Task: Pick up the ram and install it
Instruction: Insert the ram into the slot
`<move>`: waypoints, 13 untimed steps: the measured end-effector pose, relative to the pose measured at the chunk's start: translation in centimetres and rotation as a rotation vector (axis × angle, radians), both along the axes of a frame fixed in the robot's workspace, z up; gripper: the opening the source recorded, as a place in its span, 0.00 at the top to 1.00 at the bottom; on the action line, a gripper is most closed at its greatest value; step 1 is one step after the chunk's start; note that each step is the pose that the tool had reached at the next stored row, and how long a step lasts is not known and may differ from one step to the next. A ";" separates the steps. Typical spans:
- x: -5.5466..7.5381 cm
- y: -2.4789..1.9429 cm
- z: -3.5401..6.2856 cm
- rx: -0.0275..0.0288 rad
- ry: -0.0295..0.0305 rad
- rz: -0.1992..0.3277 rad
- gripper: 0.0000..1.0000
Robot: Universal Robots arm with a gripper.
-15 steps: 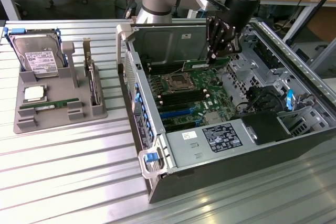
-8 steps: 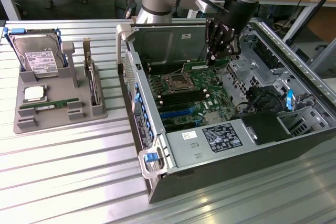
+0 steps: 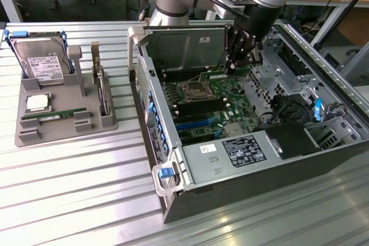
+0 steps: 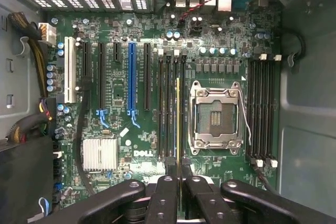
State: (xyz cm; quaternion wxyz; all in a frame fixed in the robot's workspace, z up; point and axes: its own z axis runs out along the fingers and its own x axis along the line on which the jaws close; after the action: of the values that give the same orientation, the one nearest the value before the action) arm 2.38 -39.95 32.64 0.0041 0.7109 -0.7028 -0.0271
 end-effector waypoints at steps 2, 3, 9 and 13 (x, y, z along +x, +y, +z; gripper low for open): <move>0.0 0.00 -0.11 0.0000 0.0000 0.000 0.87; 0.0 0.00 -0.15 0.0000 0.0000 0.000 0.87; 0.0 0.00 -0.43 0.0000 0.0000 0.000 0.87; 0.0 0.00 -0.62 0.0000 0.0000 0.000 0.87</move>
State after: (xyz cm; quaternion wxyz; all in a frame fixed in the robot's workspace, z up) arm 2.38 -39.96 32.02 0.0041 0.7109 -0.7028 -0.0271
